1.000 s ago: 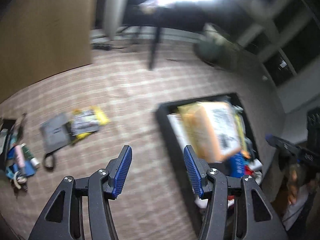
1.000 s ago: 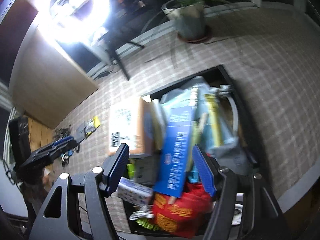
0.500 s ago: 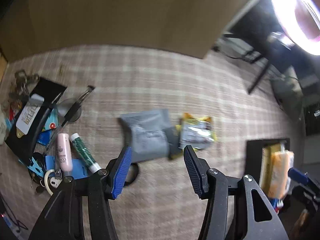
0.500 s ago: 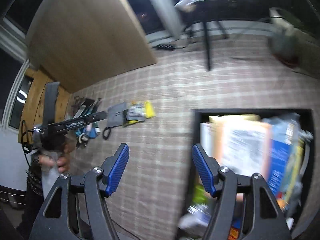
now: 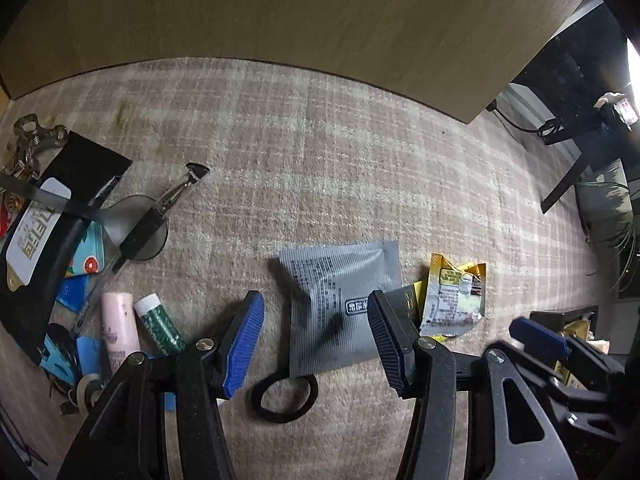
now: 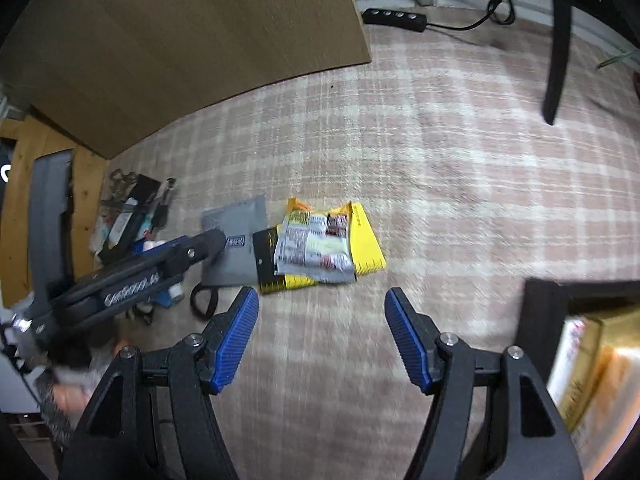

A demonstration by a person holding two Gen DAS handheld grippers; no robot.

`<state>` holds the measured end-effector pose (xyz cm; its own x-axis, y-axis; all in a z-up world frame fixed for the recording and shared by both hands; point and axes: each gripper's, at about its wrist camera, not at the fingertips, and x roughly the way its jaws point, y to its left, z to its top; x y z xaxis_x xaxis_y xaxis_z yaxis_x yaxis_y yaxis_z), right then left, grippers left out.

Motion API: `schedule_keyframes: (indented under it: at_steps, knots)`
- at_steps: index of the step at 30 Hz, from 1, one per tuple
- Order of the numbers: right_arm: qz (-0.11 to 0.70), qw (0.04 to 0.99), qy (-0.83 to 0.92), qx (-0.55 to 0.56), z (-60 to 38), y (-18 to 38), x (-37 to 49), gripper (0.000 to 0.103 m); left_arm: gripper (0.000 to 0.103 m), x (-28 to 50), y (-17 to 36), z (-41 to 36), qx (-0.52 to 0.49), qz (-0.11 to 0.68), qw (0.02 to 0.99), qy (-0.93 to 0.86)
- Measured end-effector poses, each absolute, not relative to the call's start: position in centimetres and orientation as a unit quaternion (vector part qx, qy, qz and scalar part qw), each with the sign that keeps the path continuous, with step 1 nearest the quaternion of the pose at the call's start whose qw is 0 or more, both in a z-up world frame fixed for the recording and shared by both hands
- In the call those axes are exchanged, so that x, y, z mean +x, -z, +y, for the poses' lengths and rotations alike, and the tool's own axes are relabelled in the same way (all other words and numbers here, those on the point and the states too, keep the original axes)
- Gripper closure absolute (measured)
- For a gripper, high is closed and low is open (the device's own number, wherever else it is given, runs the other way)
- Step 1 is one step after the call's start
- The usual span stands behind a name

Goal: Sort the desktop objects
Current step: 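Grasp the grey pouch with the left tool while the right tool grasps the snack packet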

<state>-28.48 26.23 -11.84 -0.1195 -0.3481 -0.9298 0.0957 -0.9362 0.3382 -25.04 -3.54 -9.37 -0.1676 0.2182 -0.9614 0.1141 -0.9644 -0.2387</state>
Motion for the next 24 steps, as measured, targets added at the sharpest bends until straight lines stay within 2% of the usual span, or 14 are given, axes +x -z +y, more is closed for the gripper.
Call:
schedule_keyframes:
  at_steps: [4,8,16,18,20,24]
  knots:
    - [-0.067,0.139,0.752,0.641,24.9,12.6,-29.4,0.038,0.054,-25.0,9.7,-3.3,-0.641,-0.121,0.031,-0.757]
    - [-0.058,0.136,0.753,0.641,23.8,13.3,-30.3,0.038,0.066,-24.7,9.7,-2.9,-0.637,-0.103,0.023,-0.764]
    - [-0.012,0.119,0.759,0.64,21.4,14.7,-31.0,0.038,0.076,-25.2,9.7,-4.9,-0.635,-0.112,0.019,-0.764]
    - [0.01,0.114,0.764,0.634,20.5,14.9,-31.1,0.041,0.076,-25.2,9.7,-5.0,-0.634,-0.109,0.025,-0.765]
    - [0.028,0.109,0.771,0.627,19.9,15.0,-31.0,0.052,0.077,-25.0,9.7,-4.9,-0.63,-0.098,0.021,-0.77]
    - [0.028,0.116,0.775,0.62,20.7,15.0,-31.1,0.06,0.085,-24.7,9.5,-4.4,-0.621,-0.076,0.019,-0.78]
